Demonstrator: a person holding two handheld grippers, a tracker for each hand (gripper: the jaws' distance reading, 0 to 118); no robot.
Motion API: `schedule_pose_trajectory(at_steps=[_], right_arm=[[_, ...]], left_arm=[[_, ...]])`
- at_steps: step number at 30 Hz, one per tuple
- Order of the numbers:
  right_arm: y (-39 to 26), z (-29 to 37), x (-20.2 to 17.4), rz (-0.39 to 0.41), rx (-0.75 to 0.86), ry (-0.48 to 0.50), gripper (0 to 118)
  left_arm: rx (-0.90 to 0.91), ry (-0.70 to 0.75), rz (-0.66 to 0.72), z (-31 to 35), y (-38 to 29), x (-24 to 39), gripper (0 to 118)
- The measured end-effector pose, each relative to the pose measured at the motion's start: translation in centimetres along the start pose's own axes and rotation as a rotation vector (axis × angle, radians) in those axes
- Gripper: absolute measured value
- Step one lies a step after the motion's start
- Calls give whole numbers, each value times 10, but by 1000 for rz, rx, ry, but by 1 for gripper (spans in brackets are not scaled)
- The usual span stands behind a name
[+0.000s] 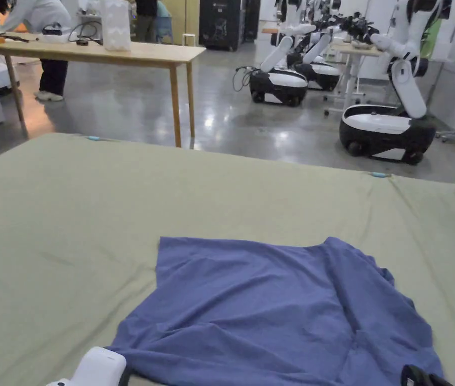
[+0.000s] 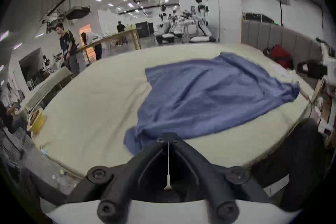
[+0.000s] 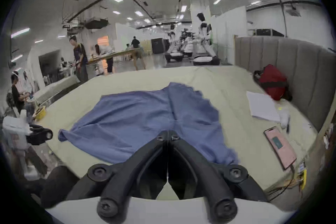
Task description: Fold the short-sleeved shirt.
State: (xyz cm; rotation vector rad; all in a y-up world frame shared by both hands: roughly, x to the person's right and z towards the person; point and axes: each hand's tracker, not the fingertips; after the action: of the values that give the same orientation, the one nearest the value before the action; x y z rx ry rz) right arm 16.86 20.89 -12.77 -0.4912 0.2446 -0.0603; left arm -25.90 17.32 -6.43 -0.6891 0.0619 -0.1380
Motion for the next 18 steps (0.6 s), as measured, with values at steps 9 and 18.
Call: schedule_pose_trajectory(at_steps=[9, 18], right_arm=[[-2, -2, 17, -52, -83, -30, 0], [20, -3, 50, -64, -229, -79, 0]], left_arm=[[-55, 14, 153, -19, -13, -50, 71], [-61, -15, 138, -50, 24, -58, 113]])
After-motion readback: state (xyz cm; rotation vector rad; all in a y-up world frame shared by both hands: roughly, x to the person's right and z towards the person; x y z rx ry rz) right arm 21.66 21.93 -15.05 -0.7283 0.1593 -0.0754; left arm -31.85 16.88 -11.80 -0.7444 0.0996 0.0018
